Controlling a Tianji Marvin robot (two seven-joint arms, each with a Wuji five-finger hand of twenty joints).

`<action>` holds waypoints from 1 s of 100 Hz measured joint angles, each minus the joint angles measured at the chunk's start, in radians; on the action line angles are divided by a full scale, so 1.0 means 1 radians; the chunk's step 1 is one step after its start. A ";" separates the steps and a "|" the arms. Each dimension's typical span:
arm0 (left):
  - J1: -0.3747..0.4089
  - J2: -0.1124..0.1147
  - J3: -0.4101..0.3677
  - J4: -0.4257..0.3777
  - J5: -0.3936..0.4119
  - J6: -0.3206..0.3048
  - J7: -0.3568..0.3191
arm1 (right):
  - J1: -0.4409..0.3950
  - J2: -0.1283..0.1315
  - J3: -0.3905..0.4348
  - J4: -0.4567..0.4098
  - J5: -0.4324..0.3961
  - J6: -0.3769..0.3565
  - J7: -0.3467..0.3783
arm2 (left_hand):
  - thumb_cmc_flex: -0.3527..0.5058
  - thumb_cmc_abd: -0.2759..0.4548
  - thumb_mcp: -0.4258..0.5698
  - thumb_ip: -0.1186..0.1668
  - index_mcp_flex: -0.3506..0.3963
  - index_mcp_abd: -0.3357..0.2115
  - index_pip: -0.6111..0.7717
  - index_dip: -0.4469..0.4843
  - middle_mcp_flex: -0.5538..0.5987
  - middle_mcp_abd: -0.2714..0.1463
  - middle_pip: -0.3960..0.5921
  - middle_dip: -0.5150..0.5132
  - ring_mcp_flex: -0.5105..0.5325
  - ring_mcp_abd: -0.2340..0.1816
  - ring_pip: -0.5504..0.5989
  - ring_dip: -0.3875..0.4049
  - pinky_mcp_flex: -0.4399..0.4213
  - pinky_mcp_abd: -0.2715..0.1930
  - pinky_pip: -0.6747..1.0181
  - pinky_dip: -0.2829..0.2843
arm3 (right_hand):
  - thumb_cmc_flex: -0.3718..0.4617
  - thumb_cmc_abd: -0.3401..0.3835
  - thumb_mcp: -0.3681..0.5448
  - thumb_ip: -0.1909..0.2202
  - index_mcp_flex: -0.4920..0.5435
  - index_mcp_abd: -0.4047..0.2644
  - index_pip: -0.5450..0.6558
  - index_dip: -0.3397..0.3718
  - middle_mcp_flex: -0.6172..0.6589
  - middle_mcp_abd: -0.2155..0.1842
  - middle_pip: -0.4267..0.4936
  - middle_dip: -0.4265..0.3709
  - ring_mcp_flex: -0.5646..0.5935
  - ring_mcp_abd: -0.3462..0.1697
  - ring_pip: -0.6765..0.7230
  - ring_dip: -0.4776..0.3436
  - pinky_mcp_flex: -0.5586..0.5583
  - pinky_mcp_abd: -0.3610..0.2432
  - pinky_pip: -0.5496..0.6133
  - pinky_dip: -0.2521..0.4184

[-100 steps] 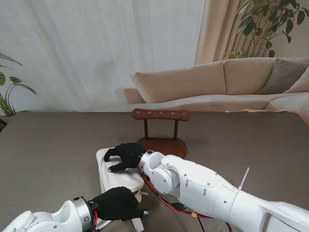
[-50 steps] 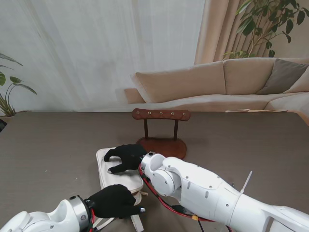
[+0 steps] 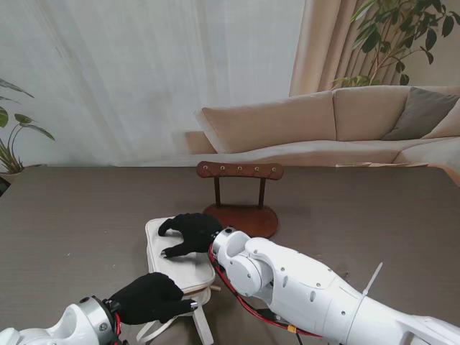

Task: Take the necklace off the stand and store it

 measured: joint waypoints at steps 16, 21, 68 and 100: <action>-0.007 0.000 -0.005 0.009 -0.020 0.012 -0.007 | 0.017 -0.009 0.003 0.006 0.000 0.021 -0.011 | 0.000 0.000 0.000 0.000 0.000 0.000 0.004 0.000 0.000 0.000 0.000 0.000 0.000 0.000 0.000 0.000 0.001 0.000 0.000 0.000 | -0.002 0.000 0.001 0.000 0.000 0.025 0.000 0.003 0.000 0.015 0.003 0.004 0.049 0.023 0.039 0.005 0.012 0.007 0.000 0.000; -0.010 0.000 -0.005 0.012 -0.027 0.020 -0.008 | 0.026 -0.015 0.002 0.014 0.002 0.028 -0.015 | 0.000 0.000 0.000 0.000 0.000 0.000 0.004 0.000 0.000 0.000 0.000 0.000 0.000 0.000 0.000 0.000 0.001 0.000 0.000 0.000 | -0.002 0.000 0.001 0.000 0.000 0.027 0.000 0.003 0.000 0.017 0.003 0.005 0.050 0.039 0.047 0.011 0.012 0.007 -0.001 0.000; -0.026 -0.004 -0.010 0.039 -0.050 0.078 0.007 | 0.214 -0.169 -0.140 0.287 0.081 0.051 0.053 | 0.000 0.000 0.000 0.000 0.000 0.000 0.004 0.000 0.000 0.000 0.000 -0.001 0.000 0.000 0.000 -0.002 0.001 0.000 0.000 0.000 | -0.101 0.002 0.000 -0.015 -0.100 0.184 -0.005 0.010 -0.125 0.114 0.029 0.008 -0.007 0.047 0.023 -0.002 0.001 0.008 -0.050 0.000; -0.025 -0.006 -0.010 0.038 -0.036 0.094 0.011 | 0.269 -0.184 -0.177 0.340 0.115 0.006 0.154 | 0.000 0.000 0.000 0.000 0.001 0.000 0.004 0.000 0.000 0.000 0.000 -0.001 0.000 0.000 0.000 -0.003 0.001 0.000 0.000 0.000 | -0.208 0.000 0.051 -0.018 0.052 0.308 0.069 0.065 0.013 0.129 0.196 0.136 0.078 -0.023 0.182 0.071 0.007 -0.016 -0.040 0.042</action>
